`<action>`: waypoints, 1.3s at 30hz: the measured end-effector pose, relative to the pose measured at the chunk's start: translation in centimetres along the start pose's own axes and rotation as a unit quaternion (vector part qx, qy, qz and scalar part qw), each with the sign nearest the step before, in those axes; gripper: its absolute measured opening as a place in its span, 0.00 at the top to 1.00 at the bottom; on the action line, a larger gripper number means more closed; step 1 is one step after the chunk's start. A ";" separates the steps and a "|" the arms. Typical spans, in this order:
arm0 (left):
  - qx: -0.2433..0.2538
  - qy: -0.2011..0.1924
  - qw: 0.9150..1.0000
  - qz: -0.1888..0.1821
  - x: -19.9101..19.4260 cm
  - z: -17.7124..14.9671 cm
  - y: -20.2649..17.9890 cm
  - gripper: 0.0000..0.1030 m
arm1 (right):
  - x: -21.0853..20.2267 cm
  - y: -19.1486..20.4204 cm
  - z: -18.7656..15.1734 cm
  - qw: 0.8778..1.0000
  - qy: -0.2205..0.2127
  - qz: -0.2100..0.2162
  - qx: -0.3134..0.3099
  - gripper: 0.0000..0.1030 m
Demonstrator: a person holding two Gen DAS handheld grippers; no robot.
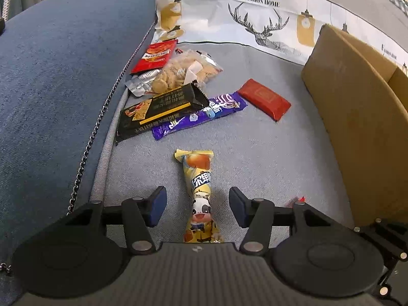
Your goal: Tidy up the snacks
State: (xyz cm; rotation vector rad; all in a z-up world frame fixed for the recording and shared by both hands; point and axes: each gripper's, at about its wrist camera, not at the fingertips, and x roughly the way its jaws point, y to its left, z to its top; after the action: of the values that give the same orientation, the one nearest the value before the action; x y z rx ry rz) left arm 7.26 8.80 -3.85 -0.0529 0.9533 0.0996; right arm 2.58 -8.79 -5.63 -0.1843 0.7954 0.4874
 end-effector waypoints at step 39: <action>0.020 0.013 1.000 -0.014 0.2 -0.2 -0.6 0.86 | 0.0 -0.1 -0.2 1.000 -0.012 -0.012 -0.010 0.81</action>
State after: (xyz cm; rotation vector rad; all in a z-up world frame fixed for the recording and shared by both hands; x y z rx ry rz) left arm 7.28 8.24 -4.17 -0.0317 0.9803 0.0538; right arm 2.52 -8.96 -5.72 -0.2051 0.7635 0.4743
